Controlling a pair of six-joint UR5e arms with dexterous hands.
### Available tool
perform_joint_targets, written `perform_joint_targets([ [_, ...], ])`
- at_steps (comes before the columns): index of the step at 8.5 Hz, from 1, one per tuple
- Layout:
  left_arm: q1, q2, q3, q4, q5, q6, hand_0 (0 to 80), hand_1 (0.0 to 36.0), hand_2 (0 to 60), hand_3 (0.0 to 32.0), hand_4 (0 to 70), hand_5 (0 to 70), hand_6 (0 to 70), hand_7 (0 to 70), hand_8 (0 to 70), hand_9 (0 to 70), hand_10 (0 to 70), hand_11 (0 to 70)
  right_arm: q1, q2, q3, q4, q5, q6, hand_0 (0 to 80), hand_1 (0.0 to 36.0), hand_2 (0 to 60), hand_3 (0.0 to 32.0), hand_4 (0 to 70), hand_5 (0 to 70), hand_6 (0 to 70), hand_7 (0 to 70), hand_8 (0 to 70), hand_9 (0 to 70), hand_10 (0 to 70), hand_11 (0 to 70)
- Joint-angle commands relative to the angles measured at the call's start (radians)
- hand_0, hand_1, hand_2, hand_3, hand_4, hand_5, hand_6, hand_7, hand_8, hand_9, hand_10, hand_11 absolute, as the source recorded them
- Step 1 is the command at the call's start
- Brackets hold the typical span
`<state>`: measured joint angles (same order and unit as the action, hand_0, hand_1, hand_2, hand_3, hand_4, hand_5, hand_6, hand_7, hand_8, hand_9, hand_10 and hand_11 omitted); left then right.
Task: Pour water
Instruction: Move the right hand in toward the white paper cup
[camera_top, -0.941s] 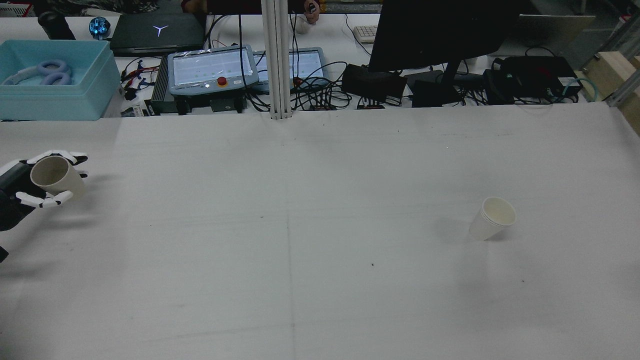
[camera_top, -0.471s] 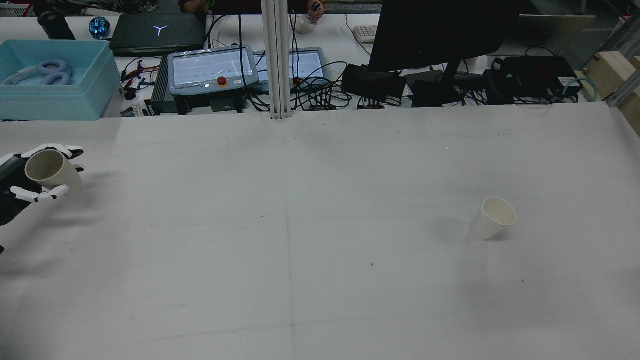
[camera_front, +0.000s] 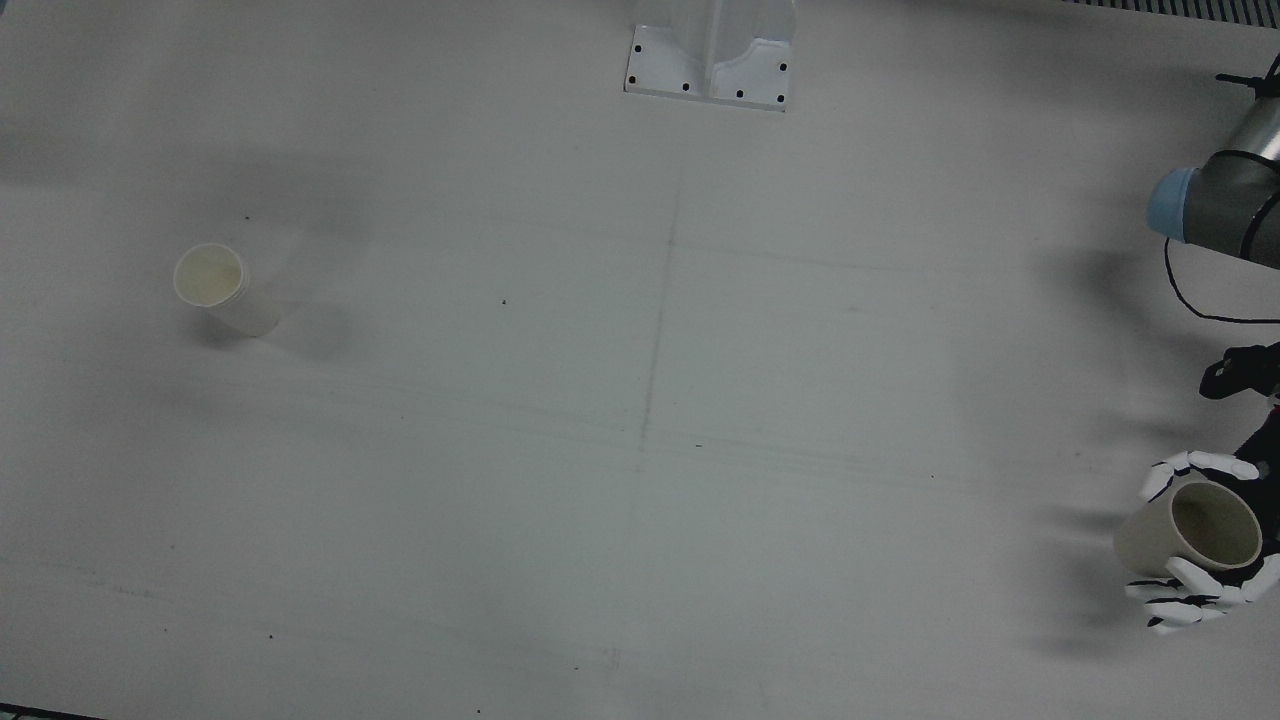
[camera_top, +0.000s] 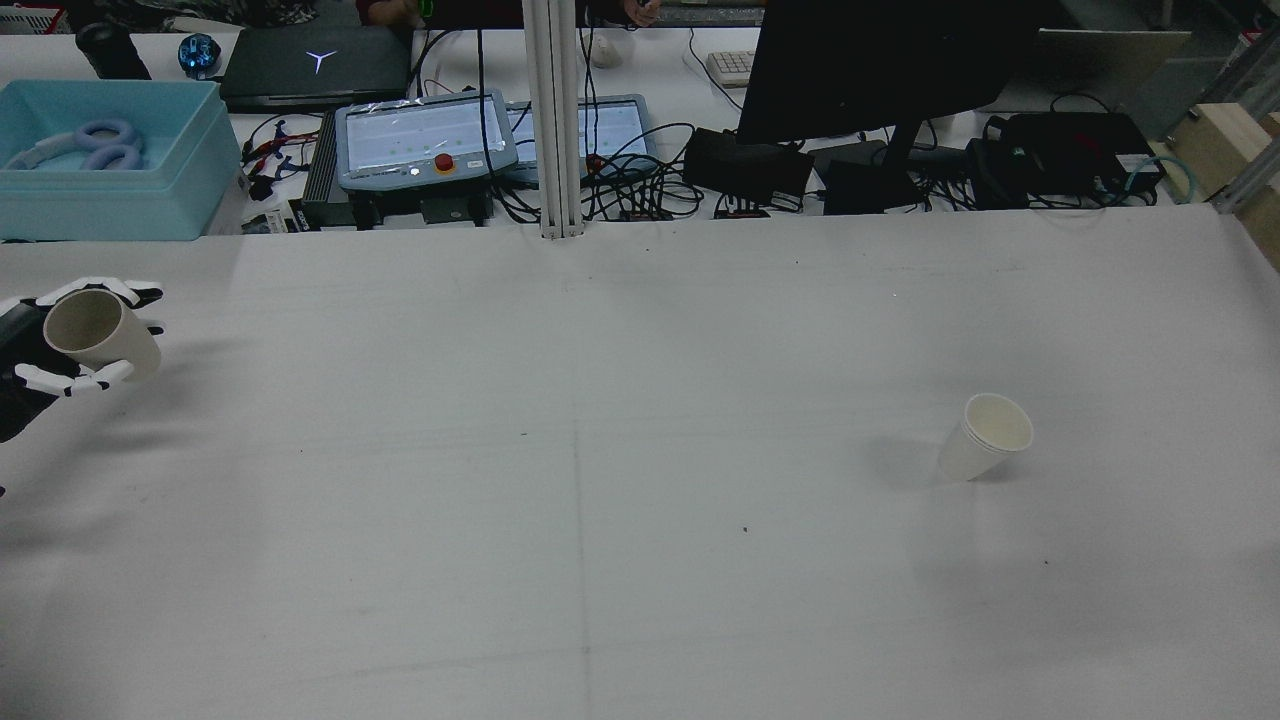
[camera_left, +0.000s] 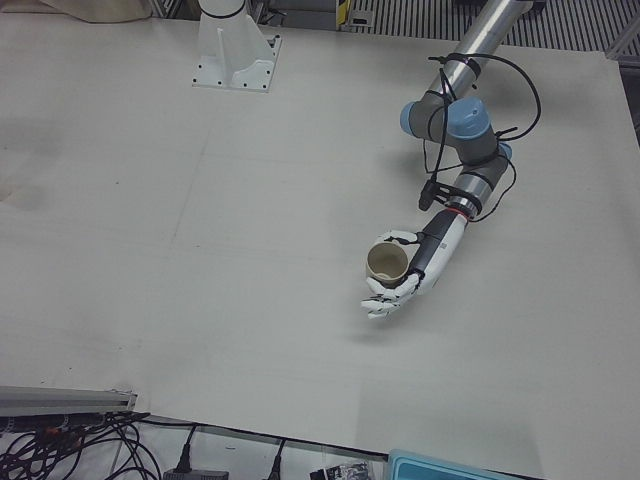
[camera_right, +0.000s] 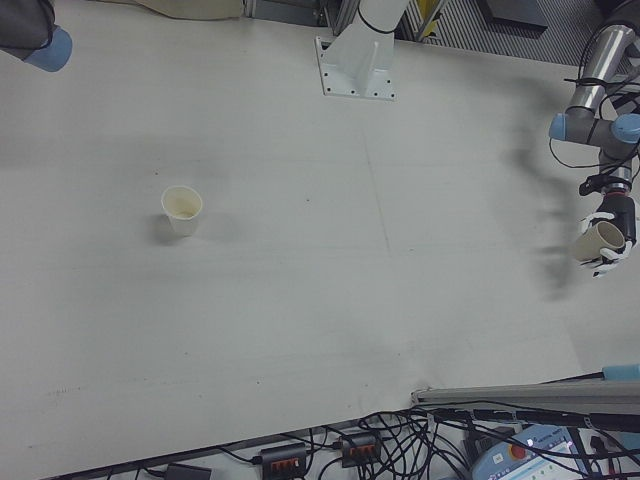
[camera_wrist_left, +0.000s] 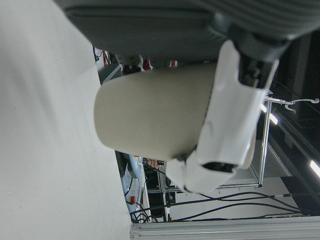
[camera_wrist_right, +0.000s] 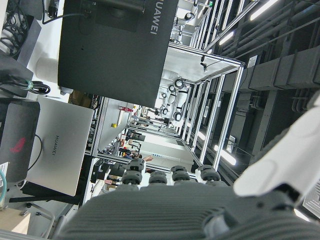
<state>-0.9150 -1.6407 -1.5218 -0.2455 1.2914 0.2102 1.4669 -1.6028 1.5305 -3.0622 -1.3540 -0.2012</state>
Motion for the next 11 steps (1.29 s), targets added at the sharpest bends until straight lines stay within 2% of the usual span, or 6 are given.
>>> perform_joint_targets([
  [1, -0.016, 0.005, -0.02, 0.008, 0.0, -0.009, 80.0, 36.0, 60.0, 0.0, 27.4, 70.0, 19.0, 26.8, 13.1, 17.4, 17.0, 28.4, -0.045, -0.034, 0.037, -0.001, 0.019, -0.116, 27.5, 5.2, 12.4, 0.0, 5.4, 0.0, 3.7, 2.9, 1.1, 1.0, 2.5, 4.0],
  [2, -0.018, 0.005, -0.023, 0.009, 0.002, -0.011, 80.0, 36.0, 60.0, 0.0, 27.3, 70.0, 19.0, 26.7, 13.1, 17.5, 17.0, 28.5, -0.075, -0.046, 0.013, 0.011, 0.026, -0.116, 21.8, 4.3, 13.2, 0.0, 5.4, 0.0, 3.8, 1.8, 1.3, 2.0, 3.4, 5.3],
  [4, -0.016, 0.005, -0.027, 0.017, 0.002, -0.011, 80.0, 36.0, 60.0, 0.0, 27.7, 70.0, 19.2, 26.9, 13.2, 17.5, 17.1, 28.6, -0.12, -0.034, 0.003, 0.028, 0.016, 0.001, 27.8, 5.6, 13.3, 0.0, 4.2, 0.0, 3.2, 1.1, 1.1, 1.9, 3.7, 5.8],
  [6, -0.016, 0.005, -0.028, 0.018, 0.0, -0.011, 80.0, 36.0, 60.0, 0.0, 27.2, 70.0, 19.0, 26.8, 13.2, 17.6, 17.1, 28.6, -0.242, -0.034, 0.061, 0.02, 0.013, 0.003, 29.7, 6.1, 13.6, 0.0, 3.8, 0.0, 3.1, 1.3, 1.0, 0.9, 3.5, 5.6],
  [9, -0.028, 0.028, -0.031, 0.017, 0.0, -0.018, 80.0, 36.0, 60.0, 0.0, 27.1, 70.0, 18.9, 26.3, 13.1, 17.4, 17.2, 28.8, -0.244, -0.086, 0.17, 0.017, 0.021, -0.269, 30.2, 6.7, 13.7, 0.0, 0.8, 0.0, 2.0, 0.1, 0.0, 0.0, 3.0, 5.1],
  [11, -0.027, 0.028, -0.028, 0.017, 0.0, -0.018, 80.0, 36.0, 60.0, 0.0, 27.0, 70.0, 18.9, 26.2, 13.1, 17.4, 17.2, 28.7, -0.237, -0.158, 0.227, 0.022, 0.021, -0.526, 23.8, 5.8, 12.6, 0.0, 0.0, 0.0, 0.0, 0.0, 0.0, 0.0, 2.6, 4.4],
])
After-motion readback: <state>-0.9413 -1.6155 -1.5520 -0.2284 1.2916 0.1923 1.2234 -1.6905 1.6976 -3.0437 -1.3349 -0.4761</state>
